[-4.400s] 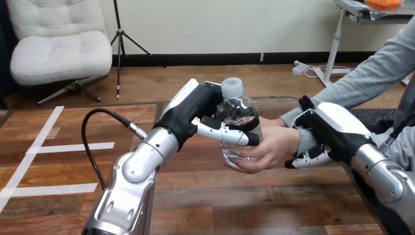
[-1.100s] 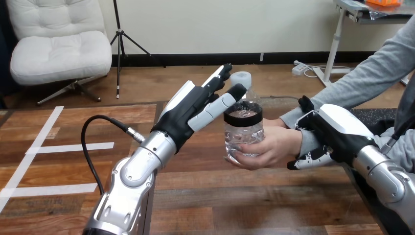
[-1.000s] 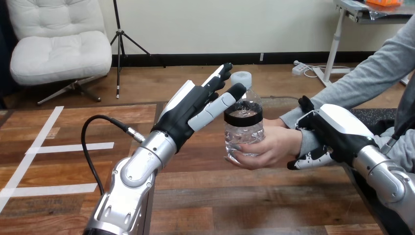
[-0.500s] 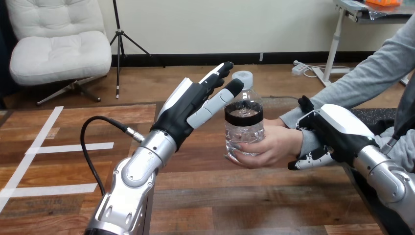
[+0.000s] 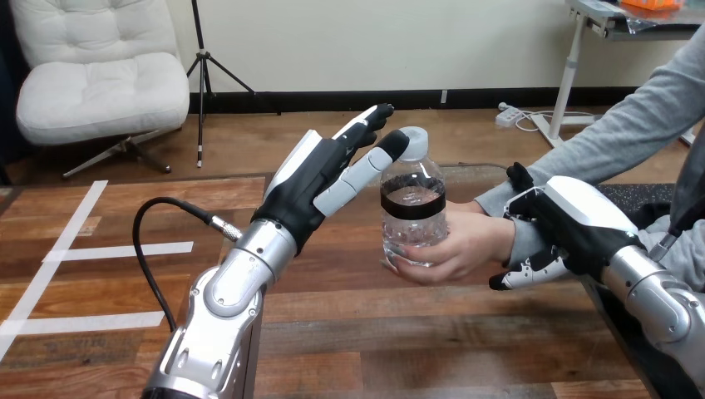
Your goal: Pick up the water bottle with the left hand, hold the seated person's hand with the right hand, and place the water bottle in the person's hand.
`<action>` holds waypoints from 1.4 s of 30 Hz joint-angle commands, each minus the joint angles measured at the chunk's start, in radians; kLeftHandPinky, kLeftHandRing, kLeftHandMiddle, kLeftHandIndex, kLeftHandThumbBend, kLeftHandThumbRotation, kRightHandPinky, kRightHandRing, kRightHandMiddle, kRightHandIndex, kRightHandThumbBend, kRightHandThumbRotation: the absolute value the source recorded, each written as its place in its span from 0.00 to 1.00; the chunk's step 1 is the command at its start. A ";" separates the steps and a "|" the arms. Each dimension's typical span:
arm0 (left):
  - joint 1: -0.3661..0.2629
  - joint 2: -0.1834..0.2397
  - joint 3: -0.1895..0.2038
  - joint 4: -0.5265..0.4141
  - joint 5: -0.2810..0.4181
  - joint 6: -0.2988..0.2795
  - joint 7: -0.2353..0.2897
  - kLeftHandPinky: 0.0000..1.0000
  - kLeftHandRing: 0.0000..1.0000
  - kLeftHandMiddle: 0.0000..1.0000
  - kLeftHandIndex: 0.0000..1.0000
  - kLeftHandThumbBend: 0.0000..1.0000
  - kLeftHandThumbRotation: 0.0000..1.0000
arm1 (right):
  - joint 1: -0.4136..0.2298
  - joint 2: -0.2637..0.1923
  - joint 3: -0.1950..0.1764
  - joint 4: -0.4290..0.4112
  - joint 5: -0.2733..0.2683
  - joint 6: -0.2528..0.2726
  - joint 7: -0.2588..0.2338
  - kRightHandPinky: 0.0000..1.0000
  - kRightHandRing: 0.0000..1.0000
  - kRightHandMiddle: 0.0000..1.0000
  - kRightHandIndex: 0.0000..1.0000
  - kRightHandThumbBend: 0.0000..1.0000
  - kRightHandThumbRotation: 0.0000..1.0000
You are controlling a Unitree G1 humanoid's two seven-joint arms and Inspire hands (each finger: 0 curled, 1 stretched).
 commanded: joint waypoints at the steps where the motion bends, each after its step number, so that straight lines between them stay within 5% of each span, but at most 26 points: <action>1: -0.046 0.001 0.023 -0.017 -0.010 -0.023 0.014 1.00 0.95 0.95 0.93 0.99 1.00 | -0.033 0.008 -0.025 -0.028 0.023 -0.010 0.003 0.33 0.37 0.43 0.44 0.89 0.01; 20: -0.046 0.008 0.022 -0.014 -0.008 -0.030 0.007 0.99 0.93 0.94 0.92 1.00 1.00 | -0.031 -0.001 -0.021 -0.035 -0.002 -0.009 0.007 0.47 0.50 0.56 0.59 0.90 0.13; 32: -0.047 0.011 0.023 -0.007 -0.005 -0.038 0.009 0.97 0.92 0.92 0.91 0.99 1.00 | -0.029 -0.011 -0.005 -0.050 -0.057 0.006 -0.030 0.52 0.60 0.64 0.67 0.89 0.38; 42: -0.049 0.013 0.025 -0.005 -0.006 -0.037 0.010 0.96 0.91 0.92 0.90 0.98 1.00 | -0.028 -0.007 -0.010 -0.052 -0.066 0.008 -0.030 0.60 0.69 0.72 0.73 0.95 0.48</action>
